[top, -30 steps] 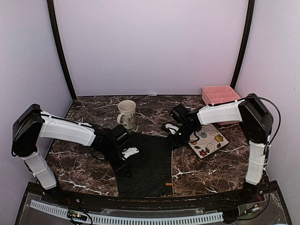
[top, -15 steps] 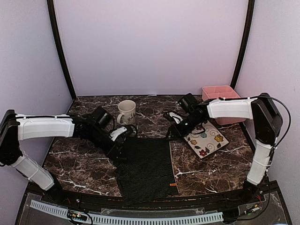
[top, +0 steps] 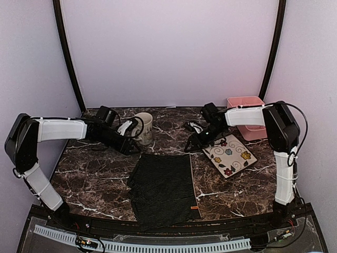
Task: Roll the underwear
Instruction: Pick up the underwear from the center of the board.
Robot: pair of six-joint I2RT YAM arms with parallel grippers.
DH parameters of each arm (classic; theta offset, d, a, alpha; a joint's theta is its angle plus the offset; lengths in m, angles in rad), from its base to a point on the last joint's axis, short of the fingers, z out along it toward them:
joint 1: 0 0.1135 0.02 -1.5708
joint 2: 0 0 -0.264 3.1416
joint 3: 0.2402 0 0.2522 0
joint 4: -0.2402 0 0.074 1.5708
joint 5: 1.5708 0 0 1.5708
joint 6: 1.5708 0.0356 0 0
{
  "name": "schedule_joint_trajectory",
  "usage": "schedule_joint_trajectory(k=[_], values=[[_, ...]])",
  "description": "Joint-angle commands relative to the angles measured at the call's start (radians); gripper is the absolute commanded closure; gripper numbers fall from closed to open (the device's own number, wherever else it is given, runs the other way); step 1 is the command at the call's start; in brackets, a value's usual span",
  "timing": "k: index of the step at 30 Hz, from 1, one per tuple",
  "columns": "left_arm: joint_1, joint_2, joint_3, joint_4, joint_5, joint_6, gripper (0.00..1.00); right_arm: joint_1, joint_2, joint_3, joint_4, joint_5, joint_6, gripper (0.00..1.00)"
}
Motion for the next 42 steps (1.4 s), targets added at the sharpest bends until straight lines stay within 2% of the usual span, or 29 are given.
schedule_joint_trajectory(k=[1, 14, 23, 34, 37, 42], values=[[0.009, 0.031, 0.005, 0.087, -0.046, 0.071, 0.41, 0.003, 0.036, 0.048, -0.054, -0.002, -0.036, 0.50], [0.002, 0.102, -0.039, 0.168, -0.072, 0.288, 0.46, 0.036, 0.066, 0.038, -0.064, 0.032, -0.070, 0.57], [-0.049, 0.204, 0.063, 0.091, -0.152, 0.441, 0.50, 0.046, 0.092, 0.055, -0.075, 0.062, -0.074, 0.59], [-0.064, 0.312, 0.167, 0.040, -0.220, 0.507, 0.55, 0.047, 0.090, 0.054, -0.084, 0.070, -0.084, 0.69], [-0.066, 0.314, 0.165, 0.030, -0.217, 0.513, 0.60, 0.046, 0.089, 0.052, -0.085, 0.062, -0.084, 0.73], [-0.069, 0.313, 0.157, 0.009, -0.222, 0.534, 0.74, 0.047, 0.082, 0.054, -0.081, 0.037, -0.090, 0.84]])
